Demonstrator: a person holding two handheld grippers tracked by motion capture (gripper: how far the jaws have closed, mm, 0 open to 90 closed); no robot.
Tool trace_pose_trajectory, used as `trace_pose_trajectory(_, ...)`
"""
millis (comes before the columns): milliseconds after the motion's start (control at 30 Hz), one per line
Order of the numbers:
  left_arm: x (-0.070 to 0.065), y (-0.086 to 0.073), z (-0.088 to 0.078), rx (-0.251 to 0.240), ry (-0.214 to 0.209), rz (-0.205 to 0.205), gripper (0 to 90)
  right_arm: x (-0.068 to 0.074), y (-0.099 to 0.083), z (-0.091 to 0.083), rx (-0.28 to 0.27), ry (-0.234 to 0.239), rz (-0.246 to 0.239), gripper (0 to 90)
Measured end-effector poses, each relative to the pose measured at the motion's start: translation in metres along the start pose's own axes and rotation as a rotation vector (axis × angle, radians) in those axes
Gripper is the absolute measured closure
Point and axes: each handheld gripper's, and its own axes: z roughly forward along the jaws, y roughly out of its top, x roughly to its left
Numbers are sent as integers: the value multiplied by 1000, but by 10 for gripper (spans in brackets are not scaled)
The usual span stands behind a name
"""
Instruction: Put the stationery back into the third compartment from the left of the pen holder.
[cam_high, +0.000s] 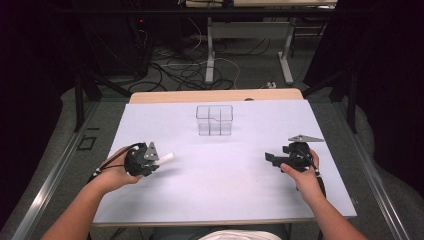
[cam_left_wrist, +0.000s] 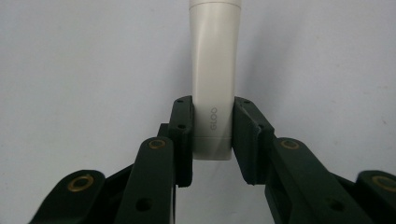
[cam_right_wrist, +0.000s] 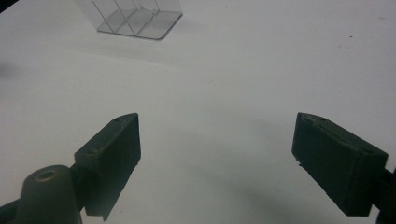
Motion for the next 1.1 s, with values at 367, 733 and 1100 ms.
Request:
trace_pose_trajectory(367,15,3,-11,-183,7,-262,713,1,0,0,-2,-1,2,148)
trace_pose_trajectory(733,24,6,-20,-374,22,-453,713,4,1,2,-12,15,9,146)
trace_pose_trajectory(1100,23,11,-16,-493,26,-577,714,14,6,4,-39,20,4,138)
